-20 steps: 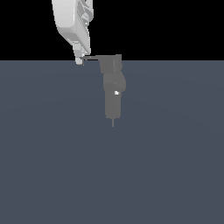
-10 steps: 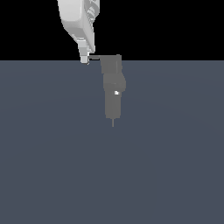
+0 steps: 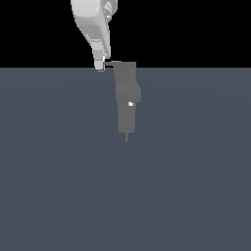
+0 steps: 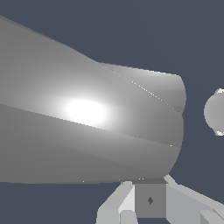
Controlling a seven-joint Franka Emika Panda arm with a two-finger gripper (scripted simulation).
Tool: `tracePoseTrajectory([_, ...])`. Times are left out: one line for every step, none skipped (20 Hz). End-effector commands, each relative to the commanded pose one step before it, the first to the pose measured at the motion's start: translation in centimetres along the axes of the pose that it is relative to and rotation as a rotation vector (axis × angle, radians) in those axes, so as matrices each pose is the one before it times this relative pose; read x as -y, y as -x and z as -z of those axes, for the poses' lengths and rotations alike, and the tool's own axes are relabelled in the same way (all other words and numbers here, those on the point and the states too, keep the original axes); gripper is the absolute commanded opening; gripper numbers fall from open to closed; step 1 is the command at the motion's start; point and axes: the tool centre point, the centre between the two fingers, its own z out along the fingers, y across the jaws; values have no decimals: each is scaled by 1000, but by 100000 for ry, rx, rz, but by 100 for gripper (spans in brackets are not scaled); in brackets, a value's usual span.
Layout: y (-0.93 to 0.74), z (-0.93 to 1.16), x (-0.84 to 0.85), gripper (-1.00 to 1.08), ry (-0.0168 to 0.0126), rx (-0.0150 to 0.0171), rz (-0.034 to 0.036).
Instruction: Turn on the faucet by rotating a designated handle.
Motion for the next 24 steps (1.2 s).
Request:
tracePoseTrajectory([-1393,55,-70,-100,-75,-44,-576])
tracePoseTrajectory([-708,28,-23,-100,-57,35,-71])
tracePoseTrajectory([-704,25,-20,-100,-50,30,-62])
tracePoseTrajectory([-715,31,-25,-100,-64,38,-79])
tracePoseTrajectory([-704,25,-19,-100,-50,30,-62])
tracePoseTrajectory([-709,28,-21,-100,-58,34,-71])
tracePoseTrajectory([-702,25,-18,-100,-50,29,-61])
tracePoseTrajectory([-710,32,-23,-100,-65,37,-79])
tracePoseTrajectory([-701,29,-20,-100,-59,33,-71])
tracePoseTrajectory([-696,29,-19,-100,-59,33,-71])
tracePoseTrajectory([-679,23,-11,-100,-42,23,-50])
tracePoseTrajectory([-689,32,-20,-100,-66,36,-79])
tracePoseTrajectory([-676,30,-16,-100,-60,33,-70])
tracePoseTrajectory([-655,23,-7,-100,-43,23,-49])
tracePoseTrajectory([-661,33,-16,-100,-68,37,-77])
tracePoseTrajectory([-565,23,-1,-100,-43,24,-48])
tracePoseTrajectory([0,0,0,-100,0,0,0])
tracePoseTrajectory([2160,-281,-17,-100,768,-287,2934])
tracePoseTrajectory([-231,7,179,-100,-20,3,-66])
tracePoseTrajectory([-229,7,178,-100,-20,4,-66])
tracePoseTrajectory([-227,7,176,-100,-20,4,-66])
tracePoseTrajectory([-225,7,174,-100,-20,4,-66])
tracePoseTrajectory([-223,7,172,-100,-20,4,-66])
tracePoseTrajectory([-222,7,171,-100,-20,4,-66])
